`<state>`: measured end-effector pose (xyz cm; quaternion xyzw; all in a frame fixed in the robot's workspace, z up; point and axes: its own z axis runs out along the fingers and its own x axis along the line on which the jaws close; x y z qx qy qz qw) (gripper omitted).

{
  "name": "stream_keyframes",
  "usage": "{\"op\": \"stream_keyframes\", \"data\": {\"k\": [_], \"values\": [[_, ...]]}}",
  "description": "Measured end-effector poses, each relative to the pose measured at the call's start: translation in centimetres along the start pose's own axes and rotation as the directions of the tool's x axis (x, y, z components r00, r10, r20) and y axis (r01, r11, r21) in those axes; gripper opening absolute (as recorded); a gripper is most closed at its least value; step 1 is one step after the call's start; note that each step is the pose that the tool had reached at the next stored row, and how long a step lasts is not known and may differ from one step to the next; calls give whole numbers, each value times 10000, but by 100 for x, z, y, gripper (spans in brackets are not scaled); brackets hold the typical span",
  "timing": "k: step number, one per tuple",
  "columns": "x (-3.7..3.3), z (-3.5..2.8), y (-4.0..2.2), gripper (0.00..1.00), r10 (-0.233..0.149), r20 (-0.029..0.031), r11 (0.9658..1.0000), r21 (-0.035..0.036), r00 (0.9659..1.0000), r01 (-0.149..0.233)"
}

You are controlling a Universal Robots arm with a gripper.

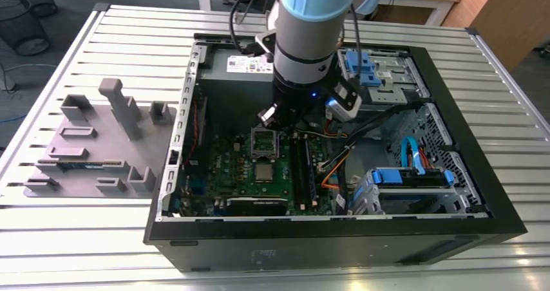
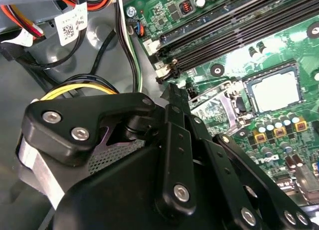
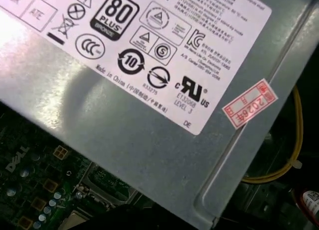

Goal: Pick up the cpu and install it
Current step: 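Close the cpu cover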

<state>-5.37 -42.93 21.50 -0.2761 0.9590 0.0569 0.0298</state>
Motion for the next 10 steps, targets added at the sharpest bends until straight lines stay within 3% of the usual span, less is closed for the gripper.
{"op": "stream_keyframes", "data": {"k": [10], "values": [[-27, 70, 47, 11, 0, 1, 10000, -1, 10000, 0]]}}
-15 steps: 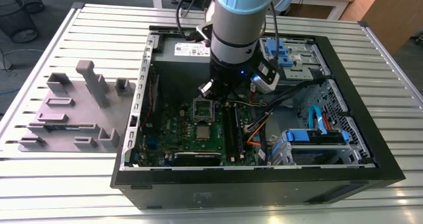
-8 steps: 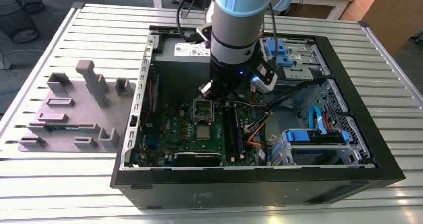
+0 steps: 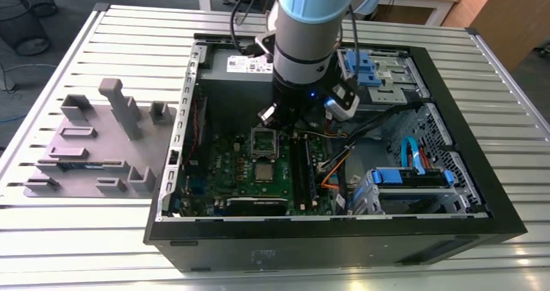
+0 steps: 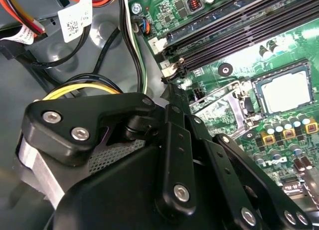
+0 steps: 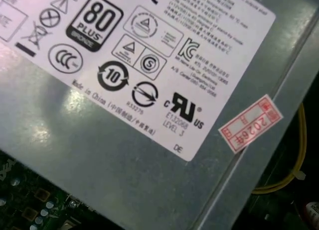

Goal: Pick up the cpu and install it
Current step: 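Close the cpu cover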

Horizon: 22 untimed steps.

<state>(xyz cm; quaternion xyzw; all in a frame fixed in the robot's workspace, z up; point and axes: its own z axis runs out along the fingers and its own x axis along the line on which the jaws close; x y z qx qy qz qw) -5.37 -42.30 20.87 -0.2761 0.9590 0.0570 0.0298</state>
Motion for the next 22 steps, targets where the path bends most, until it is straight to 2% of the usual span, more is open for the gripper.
{"op": "stream_keyframes", "data": {"k": [11, 22], "values": [[12, 32, 20, 11, 0, 2, 10000, -2, 10000, 0], [31, 68, 28, 11, 5, 58, 10000, -91, 10000, -5]]}}
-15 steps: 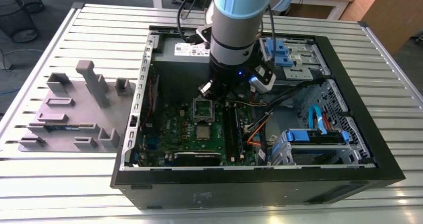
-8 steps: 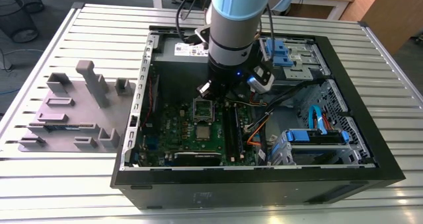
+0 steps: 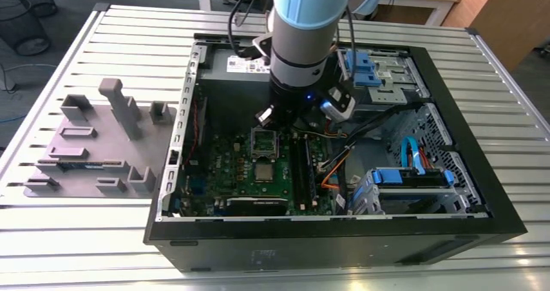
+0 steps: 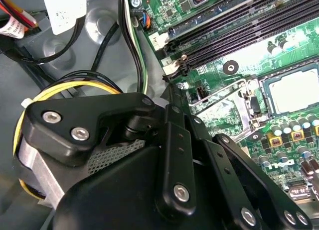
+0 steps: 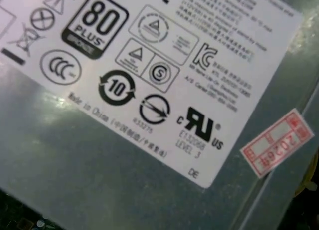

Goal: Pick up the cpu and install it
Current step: 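Close the cpu cover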

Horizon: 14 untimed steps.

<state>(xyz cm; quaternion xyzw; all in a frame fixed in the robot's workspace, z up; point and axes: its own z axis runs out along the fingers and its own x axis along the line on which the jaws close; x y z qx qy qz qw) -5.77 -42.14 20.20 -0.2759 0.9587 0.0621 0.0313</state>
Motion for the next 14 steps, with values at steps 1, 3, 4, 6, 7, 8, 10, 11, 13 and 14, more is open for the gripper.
{"op": "stream_keyframes", "data": {"k": [1, 3, 4, 6, 7, 8, 10, 11, 13, 14], "values": [[4, 4, 2, 11, -1, 2, 10000, -3, 10000, 1], [17, 5, 10, 11, -2, 9, 10000, -17, 10000, 2], [23, 6, 14, 11, -2, 18, 10000, -25, 10000, 2], [33, 5, 13, 11, -3, 33, 10000, -34, 10000, 3], [37, 2, 10, 11, -5, 40, 10000, -29, 10000, 5], [41, -3, 7, 11, -6, 47, 10000, -23, 10000, 6], [46, -16, -1, 11, -7, 60, 10000, -14, 10000, 7], [48, -23, -5, 11, -8, 64, 10000, -13, 10000, 8], [54, -41, -14, 11, -9, 70, 10000, -12, 10000, 9], [56, -51, -19, 11, -9, 70, 10000, -9, 10000, 9]]}}
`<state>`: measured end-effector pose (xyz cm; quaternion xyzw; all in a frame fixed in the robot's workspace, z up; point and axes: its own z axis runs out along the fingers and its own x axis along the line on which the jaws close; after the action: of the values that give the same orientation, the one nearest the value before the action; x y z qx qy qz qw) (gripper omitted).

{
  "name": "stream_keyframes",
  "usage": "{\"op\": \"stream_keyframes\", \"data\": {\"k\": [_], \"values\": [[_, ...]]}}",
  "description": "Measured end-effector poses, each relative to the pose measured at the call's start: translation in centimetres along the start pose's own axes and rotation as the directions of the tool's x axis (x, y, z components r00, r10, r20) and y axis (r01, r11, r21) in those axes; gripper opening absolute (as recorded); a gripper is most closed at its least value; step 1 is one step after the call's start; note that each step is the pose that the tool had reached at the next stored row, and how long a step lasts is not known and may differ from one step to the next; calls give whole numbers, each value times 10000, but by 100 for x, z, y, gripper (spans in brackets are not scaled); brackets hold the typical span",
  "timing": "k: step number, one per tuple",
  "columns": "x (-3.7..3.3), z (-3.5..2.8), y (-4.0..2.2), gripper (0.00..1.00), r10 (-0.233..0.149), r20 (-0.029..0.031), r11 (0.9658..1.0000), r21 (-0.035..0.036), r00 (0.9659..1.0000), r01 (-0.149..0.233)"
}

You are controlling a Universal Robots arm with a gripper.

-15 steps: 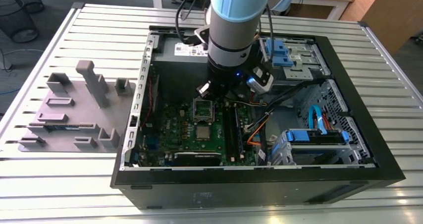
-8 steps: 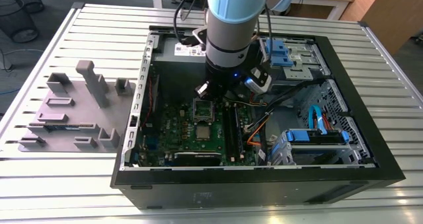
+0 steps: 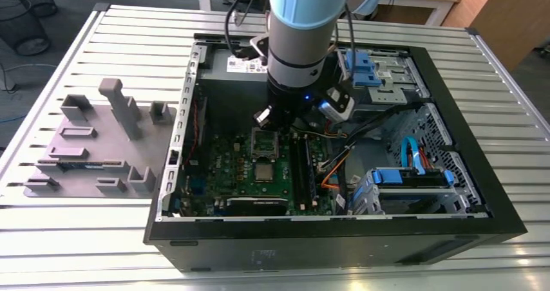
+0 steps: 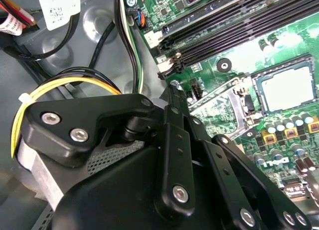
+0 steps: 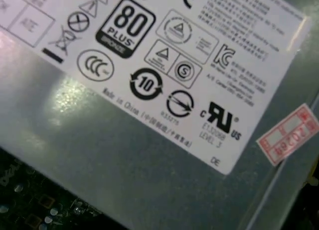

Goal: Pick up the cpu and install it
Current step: 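Close the cpu cover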

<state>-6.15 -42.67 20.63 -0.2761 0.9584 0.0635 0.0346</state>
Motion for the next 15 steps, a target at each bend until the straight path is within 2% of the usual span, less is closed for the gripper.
{"op": "stream_keyframes", "data": {"k": [11, 15], "values": [[27, -104, -48, 11, 0, 2, 10000, 1, 10000, 0], [28, -111, -51, 11, 0, 5, 10000, -2, 10000, 0]]}}
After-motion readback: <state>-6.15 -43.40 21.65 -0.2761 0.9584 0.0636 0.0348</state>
